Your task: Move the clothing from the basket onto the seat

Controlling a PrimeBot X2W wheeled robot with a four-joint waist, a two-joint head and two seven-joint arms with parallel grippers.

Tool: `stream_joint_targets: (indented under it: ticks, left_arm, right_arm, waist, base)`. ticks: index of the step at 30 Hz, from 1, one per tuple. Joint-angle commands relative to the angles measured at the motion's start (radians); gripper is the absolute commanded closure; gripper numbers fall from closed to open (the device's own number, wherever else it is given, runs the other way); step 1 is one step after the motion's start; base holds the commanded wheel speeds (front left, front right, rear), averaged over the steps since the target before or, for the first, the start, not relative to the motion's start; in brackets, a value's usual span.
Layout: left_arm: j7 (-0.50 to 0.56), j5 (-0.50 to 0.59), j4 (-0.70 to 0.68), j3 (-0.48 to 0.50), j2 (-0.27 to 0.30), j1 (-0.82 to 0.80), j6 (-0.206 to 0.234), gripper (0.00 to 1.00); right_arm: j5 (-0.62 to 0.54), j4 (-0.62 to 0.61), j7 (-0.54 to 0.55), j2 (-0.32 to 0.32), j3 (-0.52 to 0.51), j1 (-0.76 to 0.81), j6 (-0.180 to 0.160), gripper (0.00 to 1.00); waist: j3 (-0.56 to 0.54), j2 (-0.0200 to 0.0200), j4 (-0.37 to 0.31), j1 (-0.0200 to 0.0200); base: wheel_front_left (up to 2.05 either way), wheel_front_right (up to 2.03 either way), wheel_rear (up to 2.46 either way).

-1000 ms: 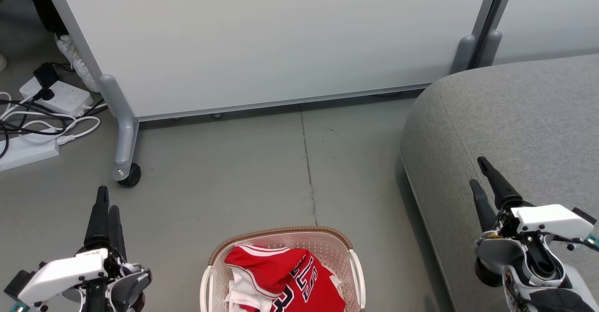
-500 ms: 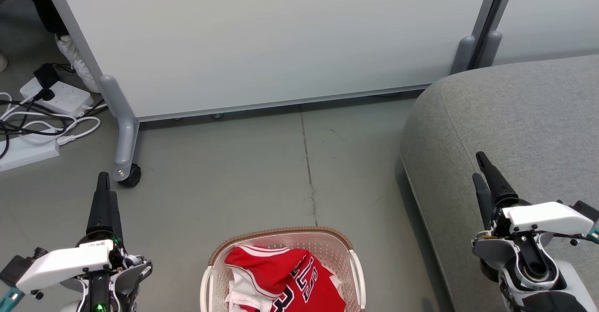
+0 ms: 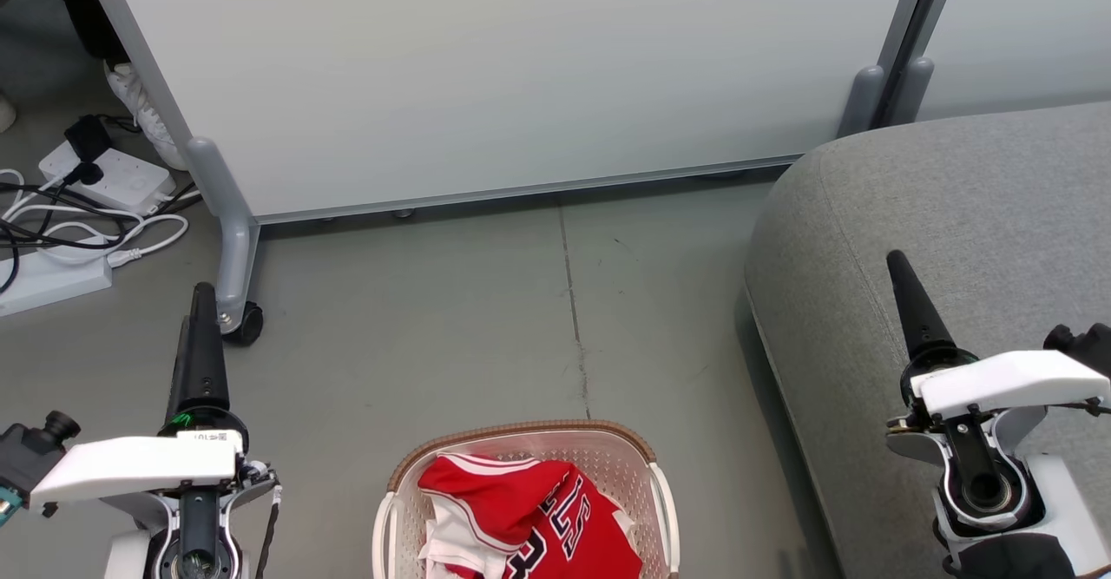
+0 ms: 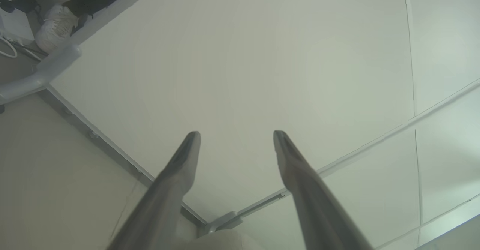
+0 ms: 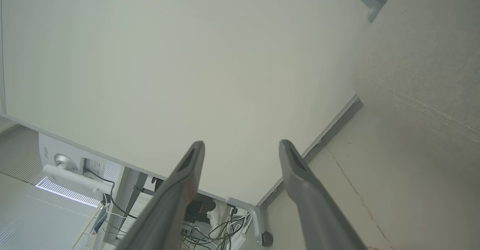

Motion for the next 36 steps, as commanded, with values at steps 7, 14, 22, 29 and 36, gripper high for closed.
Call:
stream_joint_targets:
  ticks: [7, 14, 22, 29, 36]
  left_arm:
    - [-0.026, 0.217, -0.041, -0.034, 0.029, -0.017, 0.013, 0.00]
    - [-0.041, 0.338, -0.036, -0.061, 0.051, -0.009, 0.029, 0.00]
    - [-0.055, 0.455, -0.015, -0.096, 0.071, 0.001, 0.042, 0.00]
    - [-0.063, 0.537, -0.003, -0.124, 0.078, 0.012, 0.051, 0.00]
    - [-0.072, 0.614, 0.015, -0.143, 0.091, 0.028, 0.068, 0.00]
  right_arm:
    - [-0.239, -0.064, -0.047, -0.017, 0.024, -0.014, 0.004, 0.00]
    - [-0.367, -0.078, -0.072, -0.023, 0.048, -0.012, 0.005, 0.00]
    - [-0.516, -0.080, -0.104, -0.025, 0.074, 0.007, 0.005, 0.00]
    - [-0.620, -0.089, -0.130, -0.019, 0.089, 0.037, 0.005, 0.00]
    - [-0.717, -0.079, -0.154, -0.016, 0.099, 0.065, 0.005, 0.00]
  waist:
    - [0.003, 0.0000, 0.002, 0.0000]
    - [0.004, 0.0000, 0.002, 0.0000]
    - [0.002, 0.0000, 0.005, 0.0000]
    - [-0.001, 0.0000, 0.008, 0.0000]
    - [-0.001, 0.0000, 0.010, 0.0000]
  base:
    - [0.00, 0.00, 0.00]
    - [0.00, 0.00, 0.00]
    - [0.00, 0.00, 0.00]
    - [0.00, 0.00, 0.00]
    - [0.00, 0.00, 0.00]
